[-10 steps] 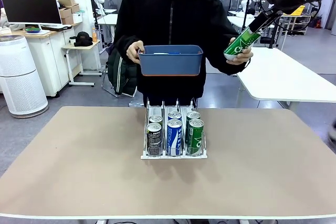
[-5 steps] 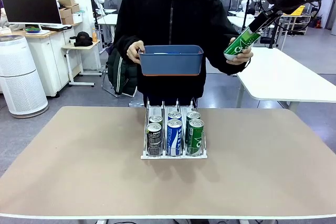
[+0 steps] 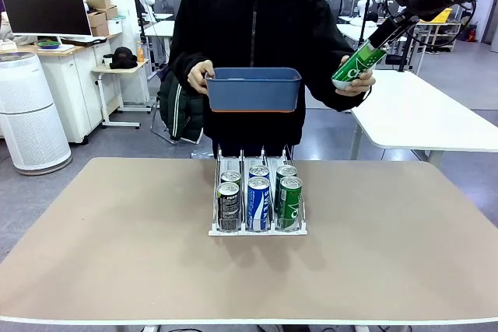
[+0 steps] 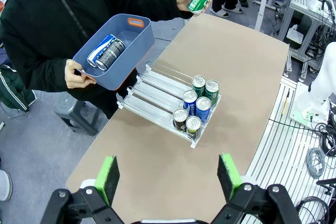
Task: Fill the beverage cans into the dispenser.
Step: Pick up the Sprite handed by the human.
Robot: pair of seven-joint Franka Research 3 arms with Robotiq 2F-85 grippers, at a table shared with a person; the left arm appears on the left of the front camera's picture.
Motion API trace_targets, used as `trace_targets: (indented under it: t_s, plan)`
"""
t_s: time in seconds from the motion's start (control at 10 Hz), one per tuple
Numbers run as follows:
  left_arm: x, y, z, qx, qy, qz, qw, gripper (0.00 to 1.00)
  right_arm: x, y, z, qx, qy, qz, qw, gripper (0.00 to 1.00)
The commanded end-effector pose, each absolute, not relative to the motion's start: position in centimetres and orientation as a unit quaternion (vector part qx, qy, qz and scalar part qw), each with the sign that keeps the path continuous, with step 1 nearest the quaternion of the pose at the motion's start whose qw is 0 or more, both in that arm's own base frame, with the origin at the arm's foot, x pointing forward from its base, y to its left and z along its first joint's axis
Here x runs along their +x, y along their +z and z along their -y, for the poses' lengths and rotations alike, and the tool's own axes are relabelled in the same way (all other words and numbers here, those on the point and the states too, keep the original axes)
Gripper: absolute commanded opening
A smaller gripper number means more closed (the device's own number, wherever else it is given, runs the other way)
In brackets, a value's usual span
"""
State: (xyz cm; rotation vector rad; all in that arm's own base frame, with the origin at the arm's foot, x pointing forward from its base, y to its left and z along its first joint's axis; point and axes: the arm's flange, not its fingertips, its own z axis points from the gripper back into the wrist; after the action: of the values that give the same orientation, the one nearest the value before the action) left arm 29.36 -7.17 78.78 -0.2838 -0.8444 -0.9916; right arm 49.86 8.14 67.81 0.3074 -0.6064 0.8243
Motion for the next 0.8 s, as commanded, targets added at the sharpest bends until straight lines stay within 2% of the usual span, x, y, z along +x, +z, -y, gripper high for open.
trace_targets:
  t_s: [0.0,0.7]
  plan:
    - [29.4,78.78,7.1,-0.13,-0.458,0.392,0.787,1.0,49.87,67.78,-8.08,0.146,0.395,0.289,0.86,0.0]
    - [29.4,78.78,7.1,-0.13,-0.458,0.392,0.787,1.0,49.87,67.78,-8.08,0.146,0.395,0.289,0.86,0.0]
